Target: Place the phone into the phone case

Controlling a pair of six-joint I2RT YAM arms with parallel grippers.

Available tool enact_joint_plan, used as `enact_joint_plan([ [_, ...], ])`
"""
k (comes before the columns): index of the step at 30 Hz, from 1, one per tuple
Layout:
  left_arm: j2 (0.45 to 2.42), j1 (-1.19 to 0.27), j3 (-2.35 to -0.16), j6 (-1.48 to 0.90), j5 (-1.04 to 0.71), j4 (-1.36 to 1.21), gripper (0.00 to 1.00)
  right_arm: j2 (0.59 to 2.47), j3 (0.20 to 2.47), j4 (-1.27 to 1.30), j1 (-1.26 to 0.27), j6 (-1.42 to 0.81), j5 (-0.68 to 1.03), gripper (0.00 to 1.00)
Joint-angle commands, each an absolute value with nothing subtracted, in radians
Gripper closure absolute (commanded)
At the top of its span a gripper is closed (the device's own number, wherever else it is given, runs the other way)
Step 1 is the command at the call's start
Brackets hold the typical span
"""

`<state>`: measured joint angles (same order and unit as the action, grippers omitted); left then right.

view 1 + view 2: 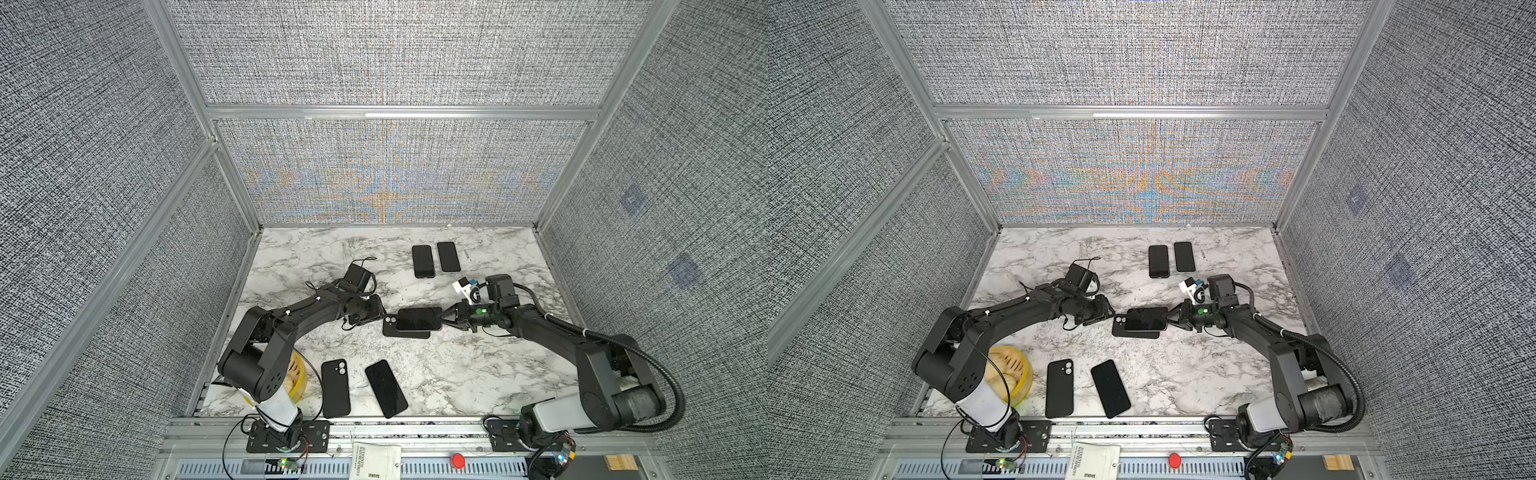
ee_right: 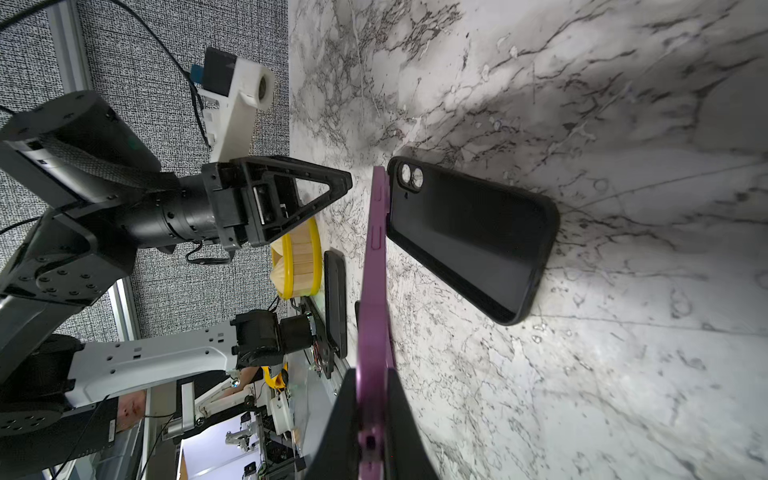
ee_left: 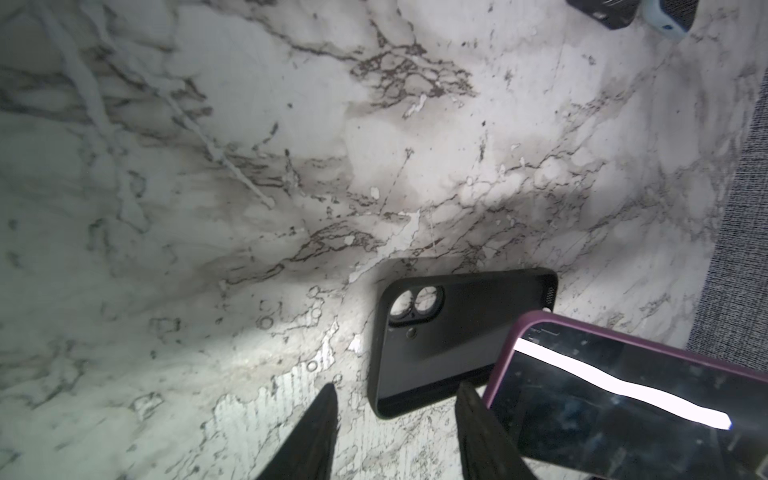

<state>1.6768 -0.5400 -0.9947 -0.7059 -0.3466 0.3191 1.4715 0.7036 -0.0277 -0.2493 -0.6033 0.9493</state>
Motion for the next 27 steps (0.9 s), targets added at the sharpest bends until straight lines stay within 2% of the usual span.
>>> enact_joint_plan([
  [1, 1.684, -0.53, -0.997, -0.69, -0.403, 0.266, 0.49, 1.5, 0.728, -0.023, -0.258, -0.592, 0.977, 1.0],
  [9, 1.704, -0.512, -0.985, -0.696, -0.439, 0.236, 0.42, 1.561, 0.785, -0.066, -0.276, -0.571, 0.961, 1.0],
  [27, 1.775, -0.506, -0.953, -0.732, -0.516, 0.171, 0.4, 1.696, 0.868, -0.149, -0.289, -0.54, 0.949, 1.0],
])
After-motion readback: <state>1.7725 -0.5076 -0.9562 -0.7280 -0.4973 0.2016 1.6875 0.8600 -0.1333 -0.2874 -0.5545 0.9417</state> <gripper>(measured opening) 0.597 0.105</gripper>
